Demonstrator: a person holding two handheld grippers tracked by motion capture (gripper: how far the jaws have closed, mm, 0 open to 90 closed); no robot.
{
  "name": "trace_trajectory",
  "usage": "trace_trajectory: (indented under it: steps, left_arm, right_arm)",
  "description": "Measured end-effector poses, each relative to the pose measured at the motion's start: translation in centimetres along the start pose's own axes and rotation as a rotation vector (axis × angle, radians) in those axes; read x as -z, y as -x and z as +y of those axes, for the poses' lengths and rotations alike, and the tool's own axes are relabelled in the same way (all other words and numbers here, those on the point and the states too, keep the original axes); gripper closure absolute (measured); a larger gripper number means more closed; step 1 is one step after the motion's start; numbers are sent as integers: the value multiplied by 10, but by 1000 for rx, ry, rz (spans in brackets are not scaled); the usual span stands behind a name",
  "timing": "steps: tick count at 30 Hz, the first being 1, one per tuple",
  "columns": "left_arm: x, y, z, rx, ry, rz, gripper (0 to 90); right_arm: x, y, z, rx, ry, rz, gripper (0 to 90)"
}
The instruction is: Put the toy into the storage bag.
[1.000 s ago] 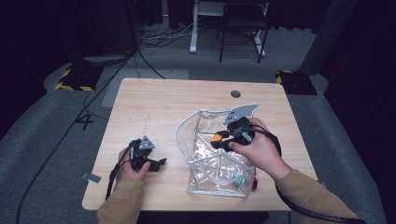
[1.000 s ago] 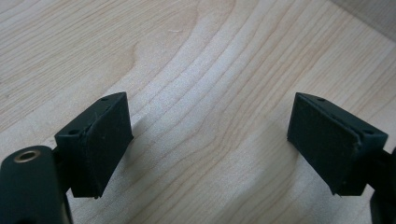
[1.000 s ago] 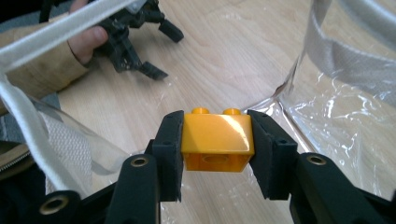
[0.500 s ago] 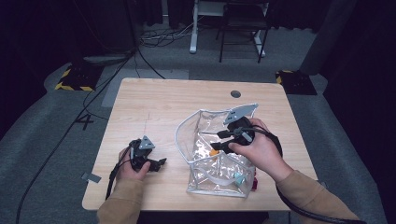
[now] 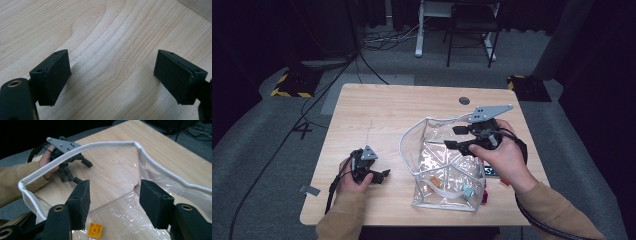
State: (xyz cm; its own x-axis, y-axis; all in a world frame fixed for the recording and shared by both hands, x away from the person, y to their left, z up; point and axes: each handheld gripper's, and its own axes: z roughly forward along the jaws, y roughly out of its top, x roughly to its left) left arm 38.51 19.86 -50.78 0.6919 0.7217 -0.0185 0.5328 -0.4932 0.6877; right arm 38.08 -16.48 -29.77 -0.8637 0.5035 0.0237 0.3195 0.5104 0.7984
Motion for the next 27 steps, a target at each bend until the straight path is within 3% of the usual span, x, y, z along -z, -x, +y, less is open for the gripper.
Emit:
trace_trajectory:
  steps: [11, 27]
  left_arm:
    - [0, 0, 0, 0, 0, 0, 140]
    - [0, 0, 0, 0, 0, 1, 141]
  right_arm:
    - [38, 19, -9, -33, 95, -87, 413]
    - [73, 81, -50, -158, 124, -247, 389]
